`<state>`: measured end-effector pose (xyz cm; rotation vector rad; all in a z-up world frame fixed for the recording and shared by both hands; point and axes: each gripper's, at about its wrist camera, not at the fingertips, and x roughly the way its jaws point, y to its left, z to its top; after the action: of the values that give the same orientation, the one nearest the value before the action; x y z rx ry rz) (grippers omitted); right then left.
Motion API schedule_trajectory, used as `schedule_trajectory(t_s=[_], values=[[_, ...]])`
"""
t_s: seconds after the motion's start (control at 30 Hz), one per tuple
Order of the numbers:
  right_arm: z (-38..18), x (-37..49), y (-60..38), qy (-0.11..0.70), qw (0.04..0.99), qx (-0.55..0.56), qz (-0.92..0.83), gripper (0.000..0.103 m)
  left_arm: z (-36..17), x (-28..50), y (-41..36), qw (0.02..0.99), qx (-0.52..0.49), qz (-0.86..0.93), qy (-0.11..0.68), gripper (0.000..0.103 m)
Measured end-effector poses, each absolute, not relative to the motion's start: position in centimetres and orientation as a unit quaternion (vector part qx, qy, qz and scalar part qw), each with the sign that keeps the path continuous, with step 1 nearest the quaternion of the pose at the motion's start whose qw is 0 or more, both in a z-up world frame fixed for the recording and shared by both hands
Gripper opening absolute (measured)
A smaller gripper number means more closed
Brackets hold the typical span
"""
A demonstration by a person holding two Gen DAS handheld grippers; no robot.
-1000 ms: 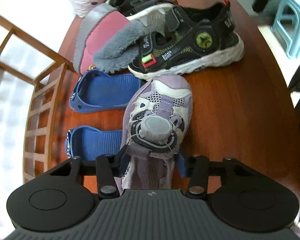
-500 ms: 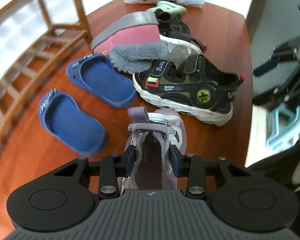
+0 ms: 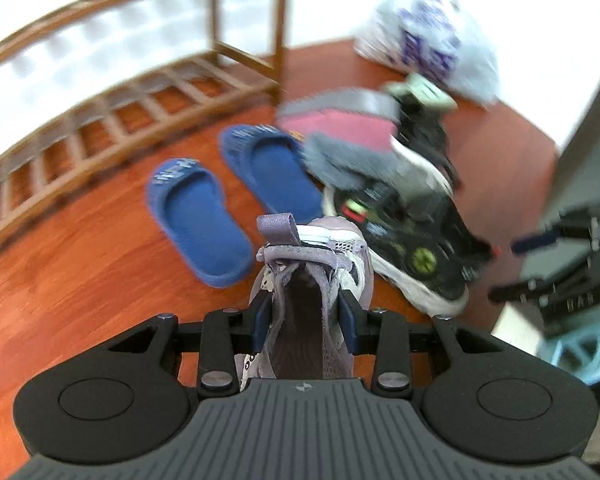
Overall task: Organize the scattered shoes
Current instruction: 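Carry the lavender dial sneaker with the left tool toward the open table area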
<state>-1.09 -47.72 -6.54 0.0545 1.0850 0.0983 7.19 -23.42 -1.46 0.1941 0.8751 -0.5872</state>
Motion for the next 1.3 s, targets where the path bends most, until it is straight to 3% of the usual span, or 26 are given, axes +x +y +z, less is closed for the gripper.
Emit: schedule_trajectory(t_s=[0.6,0.9,1.3], values=[[-5.4,1.4,-44.4,0.507,0.855,-0.007,0.111,0.079,1.8,3.2,-10.1,0.911,-0.053,-0.033,0.408,0.038],[-5.6,2.1,-43.1,0.510,0.850,-0.017,0.129,0.079,-1.3,0.4,-5.0,0.903,-0.068,0.054,0.420,0.039],[-5.8,2.2,-42.8,0.516,0.846,-0.027,0.132,0.079,-6.7,-0.6,-3.9,0.884,-0.074,0.094,0.452,0.039]])
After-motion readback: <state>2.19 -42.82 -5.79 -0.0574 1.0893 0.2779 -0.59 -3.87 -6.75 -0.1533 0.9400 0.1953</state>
